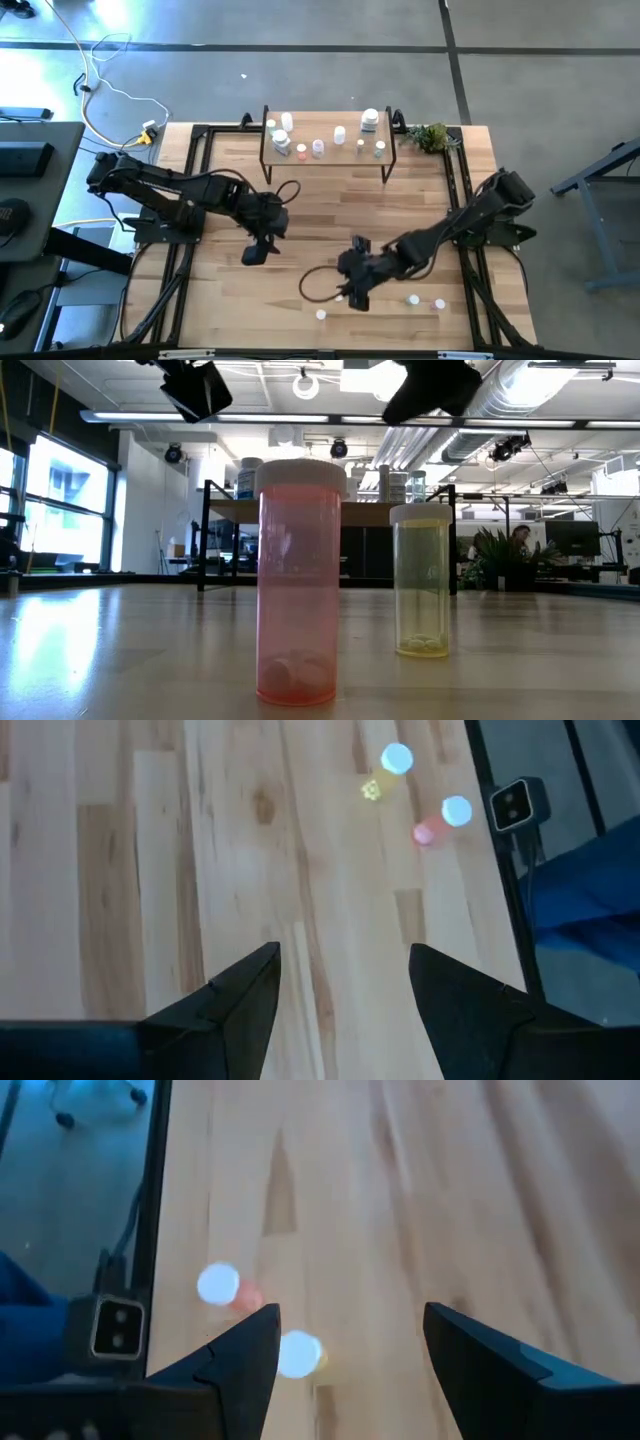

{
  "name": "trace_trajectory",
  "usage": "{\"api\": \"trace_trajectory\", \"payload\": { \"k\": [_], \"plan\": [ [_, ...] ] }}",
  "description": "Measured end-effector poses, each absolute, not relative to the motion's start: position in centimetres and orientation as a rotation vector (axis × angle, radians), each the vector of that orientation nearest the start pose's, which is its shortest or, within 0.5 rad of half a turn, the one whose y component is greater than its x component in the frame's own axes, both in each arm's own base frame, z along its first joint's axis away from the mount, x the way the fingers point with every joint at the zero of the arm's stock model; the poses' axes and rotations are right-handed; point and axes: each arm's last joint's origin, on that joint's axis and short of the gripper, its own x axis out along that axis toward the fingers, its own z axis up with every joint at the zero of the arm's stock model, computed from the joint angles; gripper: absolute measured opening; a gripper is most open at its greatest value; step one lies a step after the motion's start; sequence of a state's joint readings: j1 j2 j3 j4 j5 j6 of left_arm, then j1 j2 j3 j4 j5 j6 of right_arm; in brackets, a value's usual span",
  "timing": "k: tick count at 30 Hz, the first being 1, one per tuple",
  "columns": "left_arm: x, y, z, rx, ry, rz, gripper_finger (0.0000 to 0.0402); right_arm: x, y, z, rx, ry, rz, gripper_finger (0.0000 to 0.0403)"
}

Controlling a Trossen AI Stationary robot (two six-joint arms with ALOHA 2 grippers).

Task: Pick and place medicine bottles onto shelf by color
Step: Put the yellow transparent pill bottle on the shelf

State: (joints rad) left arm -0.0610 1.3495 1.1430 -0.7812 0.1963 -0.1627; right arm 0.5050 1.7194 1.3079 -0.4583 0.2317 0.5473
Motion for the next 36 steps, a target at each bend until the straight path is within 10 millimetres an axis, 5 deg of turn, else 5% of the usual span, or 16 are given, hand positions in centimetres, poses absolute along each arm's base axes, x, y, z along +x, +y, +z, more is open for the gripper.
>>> {"api": "trace_trajectory", "payload": {
  "k": [9,18,28,36],
  "plan": [
    [26.5,-2.6,28.9,-0.258,1.02,-0.142,0.0213,33.6,20.3,21.2,0.221,0.864,0.053,0.0238],
    [26.5,-2.6,28.9,-0.272,1.019,-0.132,0.0213,33.9,21.2,18.4,0.144,0.902,0.015,0.0238],
    [26.6,-2.6,28.9,-0.272,1.017,-0.132,0.0213,34.1,21.6,17.0,0.132,0.925,0.01,0.0231],
    [26.6,-2.6,28.9,-0.272,1.018,-0.132,0.0213,34.0,21.5,16.7,0.122,0.951,0.004,0.0172]
  ]
}}
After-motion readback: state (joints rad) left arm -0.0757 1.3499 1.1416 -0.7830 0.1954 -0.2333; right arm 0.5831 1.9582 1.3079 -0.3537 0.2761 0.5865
